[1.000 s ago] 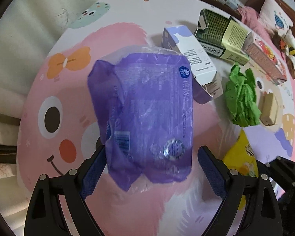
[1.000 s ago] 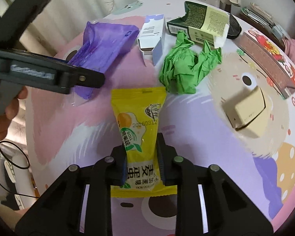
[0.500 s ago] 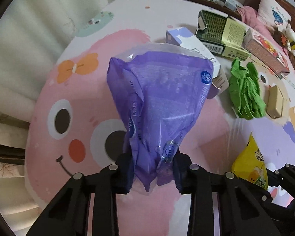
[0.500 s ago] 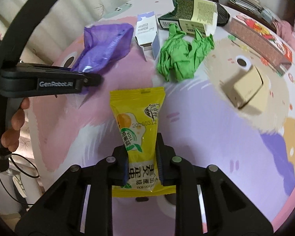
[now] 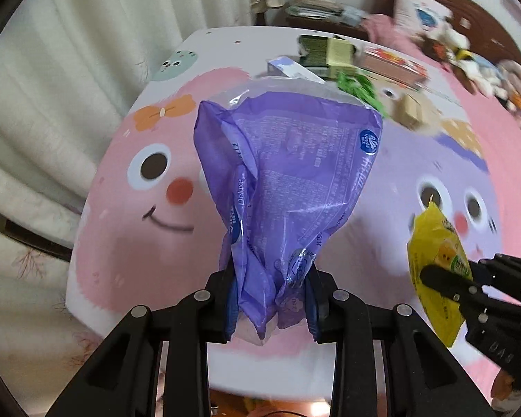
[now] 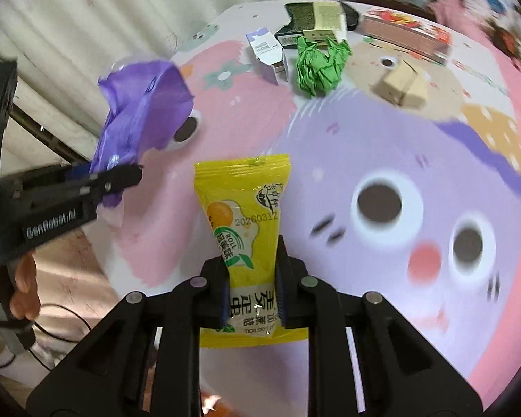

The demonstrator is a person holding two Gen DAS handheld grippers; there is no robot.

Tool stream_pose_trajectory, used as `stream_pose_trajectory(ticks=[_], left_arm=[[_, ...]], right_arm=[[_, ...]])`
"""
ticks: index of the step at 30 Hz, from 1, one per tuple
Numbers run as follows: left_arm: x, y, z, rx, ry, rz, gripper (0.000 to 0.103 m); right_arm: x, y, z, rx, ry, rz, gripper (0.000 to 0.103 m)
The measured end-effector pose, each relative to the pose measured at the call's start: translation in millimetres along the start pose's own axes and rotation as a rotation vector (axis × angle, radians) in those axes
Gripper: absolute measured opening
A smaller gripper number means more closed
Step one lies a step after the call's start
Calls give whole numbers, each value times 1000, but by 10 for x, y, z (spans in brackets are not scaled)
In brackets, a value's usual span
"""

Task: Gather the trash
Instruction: 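Carry the purple bag and yellow wrapper down over the bin with both tools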

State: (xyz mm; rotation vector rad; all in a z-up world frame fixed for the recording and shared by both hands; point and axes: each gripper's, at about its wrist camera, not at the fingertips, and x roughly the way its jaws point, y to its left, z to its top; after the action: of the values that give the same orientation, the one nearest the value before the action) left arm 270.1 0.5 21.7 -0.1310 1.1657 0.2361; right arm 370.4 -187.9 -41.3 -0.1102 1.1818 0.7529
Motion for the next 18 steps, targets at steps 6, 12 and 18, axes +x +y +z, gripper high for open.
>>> stream_pose_trajectory(ticks=[6, 12, 18], left_arm=[[-451, 200, -858, 120, -27, -36, 30], [-644, 299, -1648, 231, -34, -83, 31], [-633, 286, -2342, 357, -8, -121, 31]], right_arm=[[-284, 519, -740, 117, -32, -45, 17], [-350, 1002, -1515, 189, 8, -101, 17], [-402, 1348, -2161, 249, 8, -165, 17]])
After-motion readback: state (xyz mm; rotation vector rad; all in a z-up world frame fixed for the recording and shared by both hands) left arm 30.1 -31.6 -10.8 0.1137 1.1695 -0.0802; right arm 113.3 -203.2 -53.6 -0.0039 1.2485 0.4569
